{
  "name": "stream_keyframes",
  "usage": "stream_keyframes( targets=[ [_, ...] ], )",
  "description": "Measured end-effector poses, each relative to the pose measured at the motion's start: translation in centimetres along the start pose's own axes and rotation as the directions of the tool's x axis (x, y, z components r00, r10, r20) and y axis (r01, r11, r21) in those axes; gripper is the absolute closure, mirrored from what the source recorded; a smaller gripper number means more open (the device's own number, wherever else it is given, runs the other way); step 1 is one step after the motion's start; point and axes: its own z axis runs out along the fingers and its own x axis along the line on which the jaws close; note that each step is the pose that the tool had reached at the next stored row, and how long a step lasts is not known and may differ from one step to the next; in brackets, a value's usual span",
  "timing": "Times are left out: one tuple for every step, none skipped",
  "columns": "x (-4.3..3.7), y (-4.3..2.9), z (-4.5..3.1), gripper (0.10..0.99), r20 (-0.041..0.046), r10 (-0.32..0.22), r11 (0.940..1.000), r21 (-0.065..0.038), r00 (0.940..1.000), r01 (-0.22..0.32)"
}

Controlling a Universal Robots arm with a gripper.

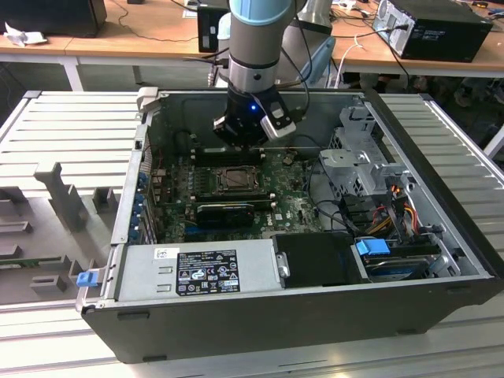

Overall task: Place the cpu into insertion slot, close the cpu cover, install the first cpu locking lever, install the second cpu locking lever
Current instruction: 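Install the first cpu locking lever, then install the second cpu locking lever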

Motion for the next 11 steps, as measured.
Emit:
stream_keyframes(
  targets=[
    [0.0,-0.04,-0.01,0.98,0.0,0.0,1.0,0.0,1.0,0.0],
    [0.0,-0.08,-0.01,0.98,0.0,0.0,1.0,0.0,1.0,0.0],
    [0.01,-0.11,-0.01,0.98,0.0,0.0,1.0,0.0,1.0,0.0],
    [0.01,-0.13,-0.01,0.98,0.0,0.0,1.0,0.0,1.0,0.0],
    [0.01,-0.16,-0.02,0.98,0.0,0.0,1.0,0.0,1.0,0.0],
    [0.01,-0.18,-0.02,0.98,0.0,0.0,1.0,0.0,1.0,0.0],
    [0.01,-0.22,-0.02,0.98,0.0,0.0,1.0,0.0,1.0,0.0],
    [0.01,-0.27,-0.03,0.98,0.0,0.0,1.0,0.0,1.0,0.0],
    [0.01,-0.33,-0.05,0.98,-0.0001,0.0,1.0,0.0,1.0,0.0],
    [0.01,-0.39,-0.04,0.98,0.0001,0.0,1.0,0.0,1.0,0.0],
    [0.01,-0.5,-0.06,0.98,-0.0001,0.0,1.0,0.0,1.0,0.0]
  ],
)
